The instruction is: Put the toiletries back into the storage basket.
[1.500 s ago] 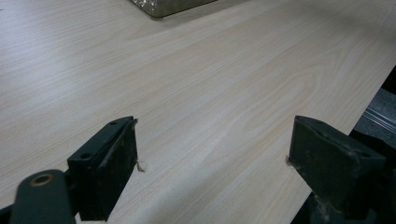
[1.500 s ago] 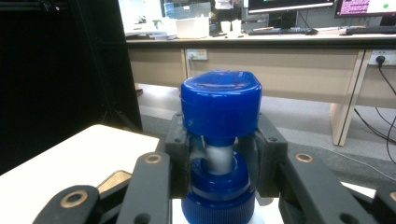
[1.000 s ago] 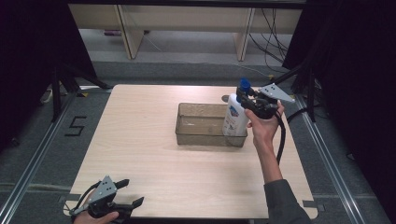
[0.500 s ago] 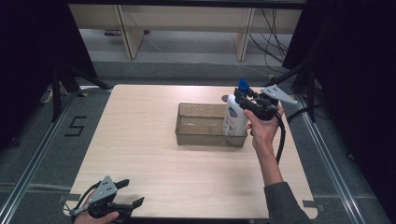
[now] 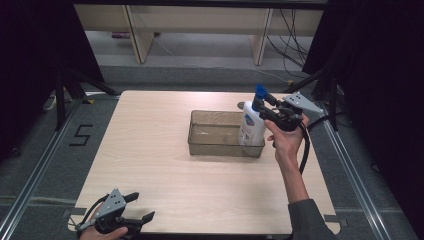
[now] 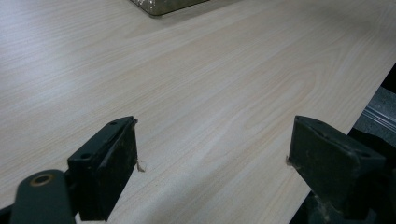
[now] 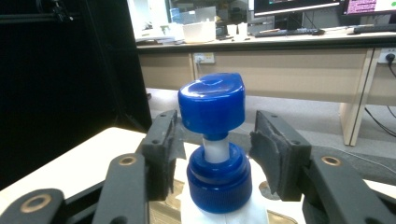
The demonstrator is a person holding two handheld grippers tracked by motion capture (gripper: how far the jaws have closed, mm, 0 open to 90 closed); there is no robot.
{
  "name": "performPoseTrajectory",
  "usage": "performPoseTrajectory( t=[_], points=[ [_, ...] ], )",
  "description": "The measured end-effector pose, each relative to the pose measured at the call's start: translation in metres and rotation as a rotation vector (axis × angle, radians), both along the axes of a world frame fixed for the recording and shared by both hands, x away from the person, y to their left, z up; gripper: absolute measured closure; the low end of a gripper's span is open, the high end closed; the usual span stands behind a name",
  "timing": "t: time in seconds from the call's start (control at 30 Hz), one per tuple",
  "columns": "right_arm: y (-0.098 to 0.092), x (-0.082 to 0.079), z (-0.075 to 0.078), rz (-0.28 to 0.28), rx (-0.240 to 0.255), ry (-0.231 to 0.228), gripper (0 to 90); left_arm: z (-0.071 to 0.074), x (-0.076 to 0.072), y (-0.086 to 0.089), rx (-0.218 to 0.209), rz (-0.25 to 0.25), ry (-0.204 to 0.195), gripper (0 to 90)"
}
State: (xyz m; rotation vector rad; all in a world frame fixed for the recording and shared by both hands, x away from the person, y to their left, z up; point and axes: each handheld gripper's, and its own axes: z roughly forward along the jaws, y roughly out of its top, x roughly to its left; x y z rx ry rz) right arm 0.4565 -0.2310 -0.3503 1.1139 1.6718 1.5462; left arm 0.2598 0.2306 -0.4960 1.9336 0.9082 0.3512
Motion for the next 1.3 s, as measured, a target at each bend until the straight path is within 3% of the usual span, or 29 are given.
performPoseTrajectory(
  t=[0.1, 0.2, 0.47, 0.67, 0.9, 1.03, 1.3],
  points=[
    [0.000, -0.002, 0.001, 0.000, 0.023, 0.018, 47.8, 0.000, 0.000, 0.001, 0.008, -0.005, -0.005, 14.8],
    [-0.001, -0.003, 0.001, -0.004, 0.001, 0.008, 47.0, 0.000, 0.000, 0.001, 0.001, -0.001, -0.002, 14.8],
    [-0.001, -0.008, 0.002, -0.018, 0.011, 0.023, 40.3, 0.000, 0.001, 0.000, 0.004, -0.010, -0.008, 14.9],
    [-0.002, -0.015, 0.000, -0.015, 0.043, 0.037, 33.4, 0.000, 0.000, 0.000, 0.000, -0.001, -0.002, 14.8],
    [-0.003, -0.025, -0.001, -0.024, 0.060, 0.024, 31.8, 0.000, 0.000, 0.000, 0.001, -0.003, -0.003, 14.8],
    [-0.005, -0.032, -0.003, -0.041, 0.046, 0.001, 31.5, 0.000, 0.000, 0.000, -0.004, -0.006, -0.005, 14.8],
    [-0.005, -0.039, -0.003, -0.032, 0.049, 0.017, 31.5, 0.000, 0.000, 0.000, -0.002, -0.002, -0.004, 14.8]
  ],
)
